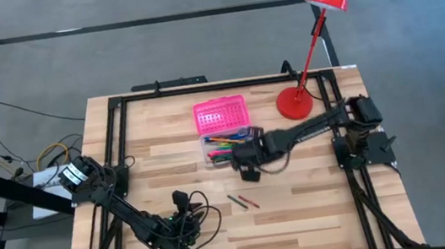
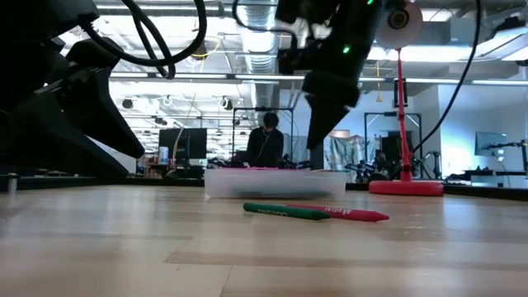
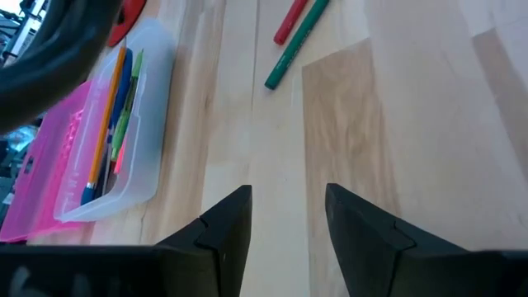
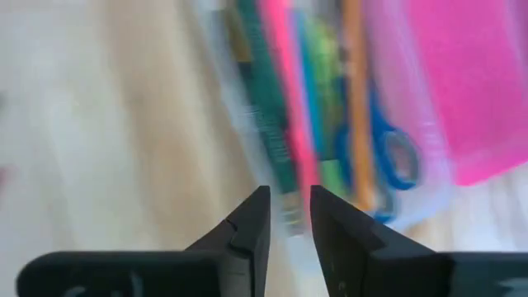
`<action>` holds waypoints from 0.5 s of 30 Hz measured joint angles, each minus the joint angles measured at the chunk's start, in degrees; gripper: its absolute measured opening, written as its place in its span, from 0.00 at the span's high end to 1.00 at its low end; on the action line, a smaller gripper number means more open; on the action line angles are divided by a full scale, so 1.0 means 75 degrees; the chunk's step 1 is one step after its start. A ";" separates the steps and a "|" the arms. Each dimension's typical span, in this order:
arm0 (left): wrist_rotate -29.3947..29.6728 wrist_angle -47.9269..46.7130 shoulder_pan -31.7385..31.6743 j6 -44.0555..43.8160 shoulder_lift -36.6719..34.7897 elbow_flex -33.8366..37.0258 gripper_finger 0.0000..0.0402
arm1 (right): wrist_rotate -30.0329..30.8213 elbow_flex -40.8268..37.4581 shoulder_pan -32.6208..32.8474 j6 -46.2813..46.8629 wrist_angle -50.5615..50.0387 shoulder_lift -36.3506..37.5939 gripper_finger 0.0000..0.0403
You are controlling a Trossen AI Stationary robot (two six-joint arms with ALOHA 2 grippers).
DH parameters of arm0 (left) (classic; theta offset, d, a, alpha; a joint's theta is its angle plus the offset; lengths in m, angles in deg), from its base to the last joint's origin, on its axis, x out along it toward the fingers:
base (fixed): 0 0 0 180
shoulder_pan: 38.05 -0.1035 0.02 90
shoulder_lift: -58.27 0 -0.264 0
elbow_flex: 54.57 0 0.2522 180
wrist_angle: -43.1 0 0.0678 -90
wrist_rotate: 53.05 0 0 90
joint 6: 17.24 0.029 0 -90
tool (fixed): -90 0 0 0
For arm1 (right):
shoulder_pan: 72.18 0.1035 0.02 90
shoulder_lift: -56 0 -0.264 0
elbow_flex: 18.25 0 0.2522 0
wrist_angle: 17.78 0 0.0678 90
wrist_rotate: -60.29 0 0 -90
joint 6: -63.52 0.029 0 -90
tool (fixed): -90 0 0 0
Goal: Pick & place school supplies into a supply box
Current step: Put the green crayon into the pink supply box
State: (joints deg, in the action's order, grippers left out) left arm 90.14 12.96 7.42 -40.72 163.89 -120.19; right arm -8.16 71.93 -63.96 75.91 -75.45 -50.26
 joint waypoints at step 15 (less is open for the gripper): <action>-0.0173 0.2759 -0.0299 0.3160 0.0000 0.0000 0.62 | 0.2257 -0.1440 0.2783 0.1545 0.0508 0.1145 0.81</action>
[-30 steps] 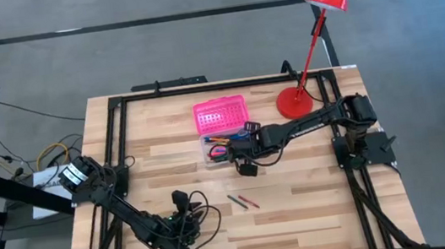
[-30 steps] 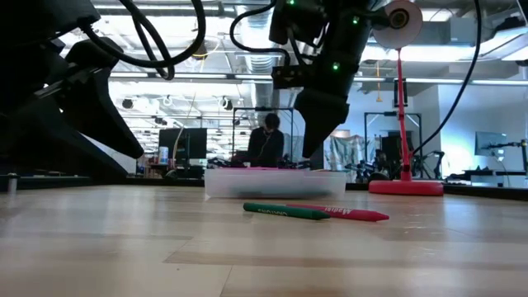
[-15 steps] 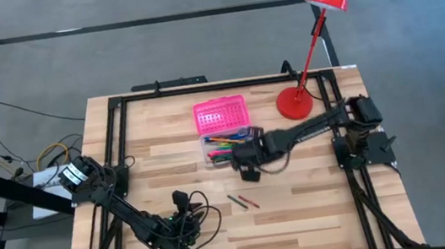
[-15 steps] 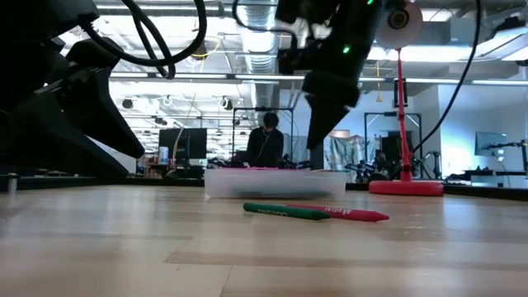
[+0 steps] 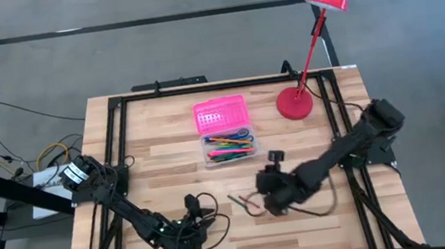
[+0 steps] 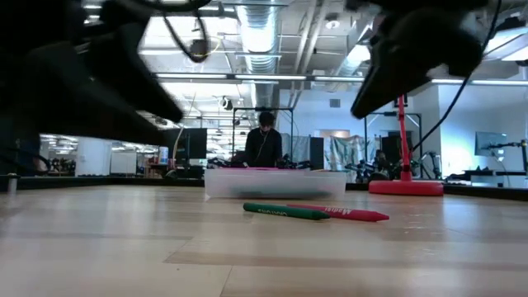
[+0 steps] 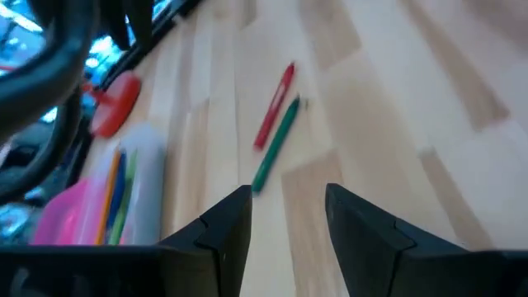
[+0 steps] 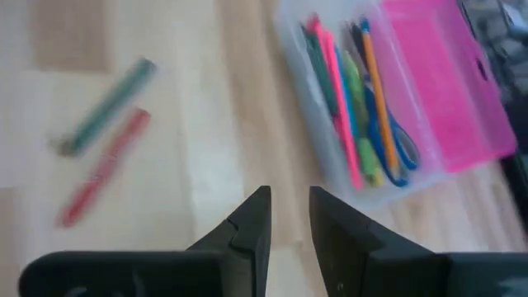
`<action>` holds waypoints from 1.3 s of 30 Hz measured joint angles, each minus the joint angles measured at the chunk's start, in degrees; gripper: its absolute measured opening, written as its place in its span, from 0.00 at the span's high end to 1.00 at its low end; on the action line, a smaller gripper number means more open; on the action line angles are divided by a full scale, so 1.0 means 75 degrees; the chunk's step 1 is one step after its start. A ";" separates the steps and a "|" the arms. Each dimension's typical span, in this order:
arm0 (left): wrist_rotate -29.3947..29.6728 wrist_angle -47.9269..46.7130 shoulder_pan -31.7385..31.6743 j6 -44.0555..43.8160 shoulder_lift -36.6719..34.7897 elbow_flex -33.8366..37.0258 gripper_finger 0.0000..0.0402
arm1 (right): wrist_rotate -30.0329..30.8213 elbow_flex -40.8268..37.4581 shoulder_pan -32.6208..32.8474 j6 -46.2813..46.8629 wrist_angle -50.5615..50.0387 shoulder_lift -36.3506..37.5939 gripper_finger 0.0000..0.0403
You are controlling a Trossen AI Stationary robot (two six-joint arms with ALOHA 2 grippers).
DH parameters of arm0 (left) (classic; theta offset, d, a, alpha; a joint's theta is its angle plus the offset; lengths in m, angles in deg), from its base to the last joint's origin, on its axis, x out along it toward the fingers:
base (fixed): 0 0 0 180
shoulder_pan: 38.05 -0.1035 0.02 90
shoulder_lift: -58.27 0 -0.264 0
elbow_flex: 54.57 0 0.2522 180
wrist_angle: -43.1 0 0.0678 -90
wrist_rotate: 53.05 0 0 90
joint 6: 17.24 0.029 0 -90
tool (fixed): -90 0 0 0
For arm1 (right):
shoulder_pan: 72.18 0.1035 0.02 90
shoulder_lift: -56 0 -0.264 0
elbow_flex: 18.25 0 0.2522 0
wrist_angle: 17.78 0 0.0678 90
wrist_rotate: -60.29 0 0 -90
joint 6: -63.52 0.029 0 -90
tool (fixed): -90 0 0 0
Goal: Pick & place school supplies into a supply box
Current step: Put the green crayon into the pink supply box
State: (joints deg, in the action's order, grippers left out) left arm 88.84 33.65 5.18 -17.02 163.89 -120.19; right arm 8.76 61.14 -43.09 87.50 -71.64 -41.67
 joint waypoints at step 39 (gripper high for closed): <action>-0.6952 0.1592 -0.3894 0.1918 0.0050 0.0000 0.62 | 0.1540 -0.3503 0.2504 -0.0055 0.6106 0.0927 0.81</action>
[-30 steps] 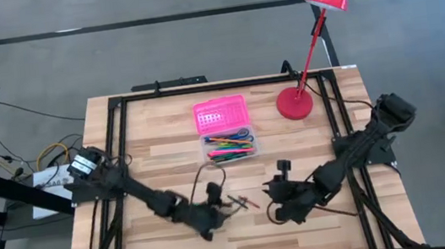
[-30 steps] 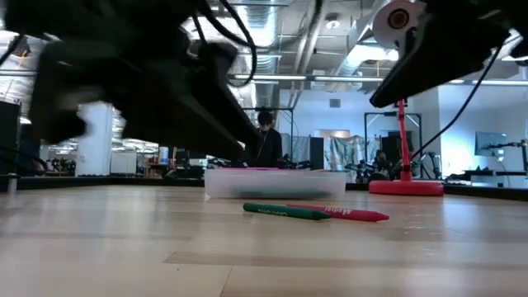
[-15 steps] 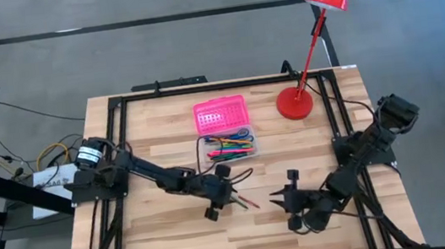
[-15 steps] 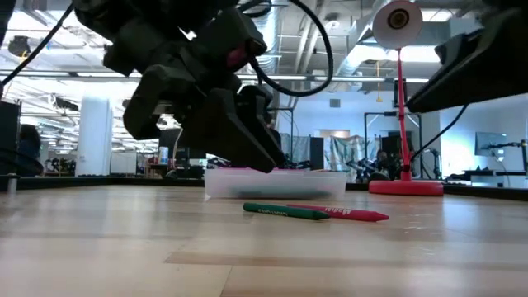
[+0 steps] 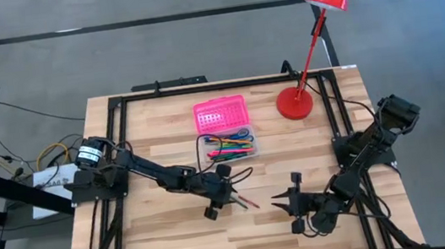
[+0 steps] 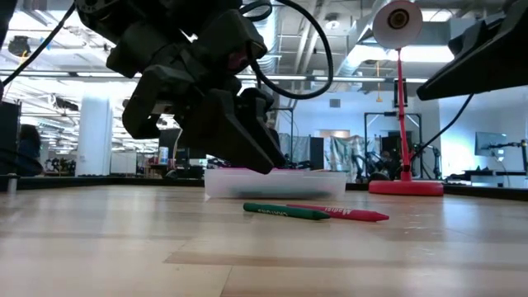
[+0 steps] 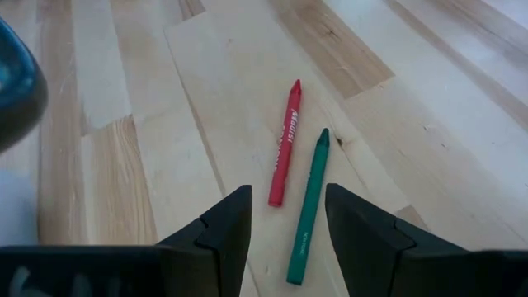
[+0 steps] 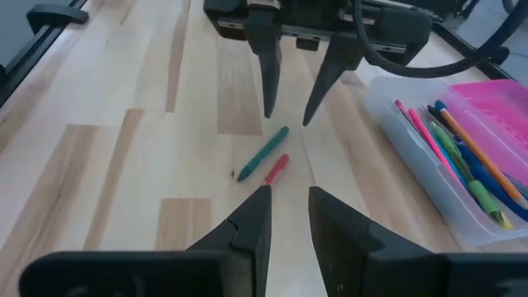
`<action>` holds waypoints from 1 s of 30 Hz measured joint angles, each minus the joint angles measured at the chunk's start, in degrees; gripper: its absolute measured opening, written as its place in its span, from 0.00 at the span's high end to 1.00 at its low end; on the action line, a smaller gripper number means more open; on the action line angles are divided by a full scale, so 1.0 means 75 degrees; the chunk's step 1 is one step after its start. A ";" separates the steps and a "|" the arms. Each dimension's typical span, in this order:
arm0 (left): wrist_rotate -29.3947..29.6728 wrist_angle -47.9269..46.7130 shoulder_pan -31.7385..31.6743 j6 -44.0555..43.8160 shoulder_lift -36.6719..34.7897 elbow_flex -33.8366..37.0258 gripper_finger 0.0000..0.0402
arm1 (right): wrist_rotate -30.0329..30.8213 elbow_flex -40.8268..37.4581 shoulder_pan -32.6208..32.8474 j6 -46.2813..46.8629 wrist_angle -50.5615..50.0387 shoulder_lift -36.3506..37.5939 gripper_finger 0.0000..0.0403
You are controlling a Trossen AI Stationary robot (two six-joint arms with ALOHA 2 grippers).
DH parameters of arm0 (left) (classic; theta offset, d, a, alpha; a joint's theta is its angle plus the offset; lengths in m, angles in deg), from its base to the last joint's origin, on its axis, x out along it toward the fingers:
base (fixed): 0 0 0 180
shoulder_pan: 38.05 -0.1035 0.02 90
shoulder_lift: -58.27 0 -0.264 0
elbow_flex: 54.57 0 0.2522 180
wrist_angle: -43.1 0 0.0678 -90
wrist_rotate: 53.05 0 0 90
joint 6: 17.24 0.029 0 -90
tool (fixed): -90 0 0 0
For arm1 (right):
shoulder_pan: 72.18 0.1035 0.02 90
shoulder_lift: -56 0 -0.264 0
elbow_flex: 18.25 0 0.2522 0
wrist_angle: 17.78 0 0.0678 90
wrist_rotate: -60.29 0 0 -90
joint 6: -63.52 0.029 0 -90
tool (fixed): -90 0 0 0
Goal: Pick & place school supplies into a supply box
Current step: Put the green crayon into the pink supply box
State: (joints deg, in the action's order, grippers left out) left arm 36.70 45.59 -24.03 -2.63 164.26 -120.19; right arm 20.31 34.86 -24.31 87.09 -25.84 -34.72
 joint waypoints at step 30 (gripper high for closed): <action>-0.0076 0.0362 -0.0012 -0.0261 0.0632 0.0152 0.62 | -0.0026 0.0003 0.0015 -0.0008 0.0047 0.0000 0.81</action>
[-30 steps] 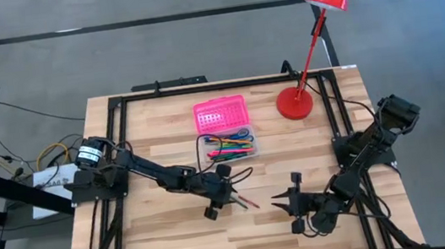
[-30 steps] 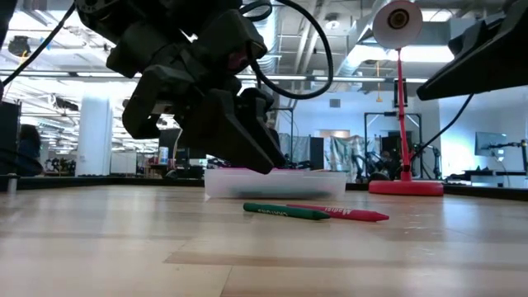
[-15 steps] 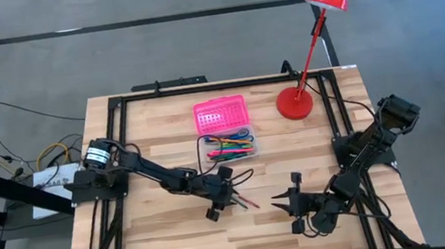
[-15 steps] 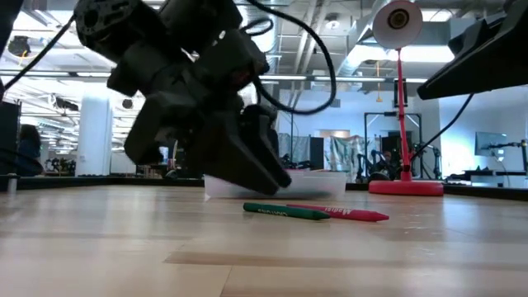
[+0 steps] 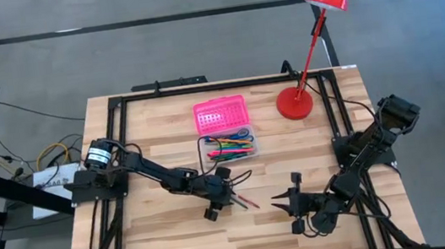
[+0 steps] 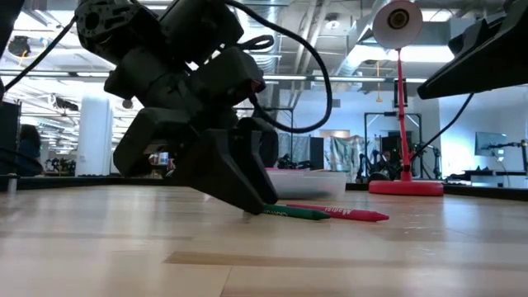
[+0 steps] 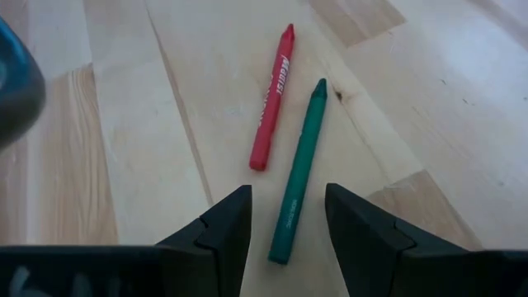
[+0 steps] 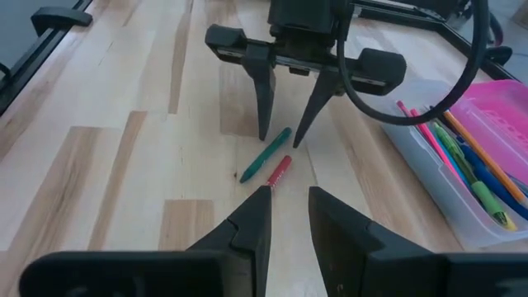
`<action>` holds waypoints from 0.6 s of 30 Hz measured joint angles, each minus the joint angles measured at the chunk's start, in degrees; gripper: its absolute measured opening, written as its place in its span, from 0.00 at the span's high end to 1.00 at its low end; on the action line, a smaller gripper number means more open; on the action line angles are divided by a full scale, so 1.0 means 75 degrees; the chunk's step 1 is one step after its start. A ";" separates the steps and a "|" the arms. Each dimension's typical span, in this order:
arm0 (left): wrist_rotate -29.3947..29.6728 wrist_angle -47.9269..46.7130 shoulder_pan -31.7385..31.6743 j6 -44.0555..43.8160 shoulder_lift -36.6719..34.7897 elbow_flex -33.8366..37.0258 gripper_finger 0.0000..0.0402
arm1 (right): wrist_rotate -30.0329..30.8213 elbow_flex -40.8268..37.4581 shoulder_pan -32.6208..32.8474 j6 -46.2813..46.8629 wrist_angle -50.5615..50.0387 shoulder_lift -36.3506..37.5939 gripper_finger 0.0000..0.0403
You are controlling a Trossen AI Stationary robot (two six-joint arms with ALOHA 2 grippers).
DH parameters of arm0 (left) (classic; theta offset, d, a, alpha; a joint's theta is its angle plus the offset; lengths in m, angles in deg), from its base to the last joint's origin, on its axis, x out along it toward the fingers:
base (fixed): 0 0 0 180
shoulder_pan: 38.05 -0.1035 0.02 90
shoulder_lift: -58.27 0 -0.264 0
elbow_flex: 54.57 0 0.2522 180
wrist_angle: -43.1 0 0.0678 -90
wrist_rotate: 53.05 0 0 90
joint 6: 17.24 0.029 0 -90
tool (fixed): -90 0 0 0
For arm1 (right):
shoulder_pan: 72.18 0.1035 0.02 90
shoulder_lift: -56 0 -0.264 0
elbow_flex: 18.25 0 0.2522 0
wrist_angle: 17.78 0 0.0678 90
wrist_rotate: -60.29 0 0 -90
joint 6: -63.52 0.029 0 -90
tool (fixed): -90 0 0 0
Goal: Pick & place school supplies into a supply box
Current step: Put the green crayon into the pink supply box
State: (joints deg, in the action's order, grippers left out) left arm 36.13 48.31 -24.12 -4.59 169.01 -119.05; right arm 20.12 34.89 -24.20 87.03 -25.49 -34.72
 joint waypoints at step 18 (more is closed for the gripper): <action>-0.0067 -0.0855 -0.0015 -0.1089 -0.0026 -0.0038 0.62 | -0.0040 0.0003 -0.0240 -0.0067 -0.0028 -0.0003 0.81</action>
State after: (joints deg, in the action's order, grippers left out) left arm 35.63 41.89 -24.23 -12.75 168.81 -119.33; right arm 19.82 34.91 -26.00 86.53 -25.71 -34.74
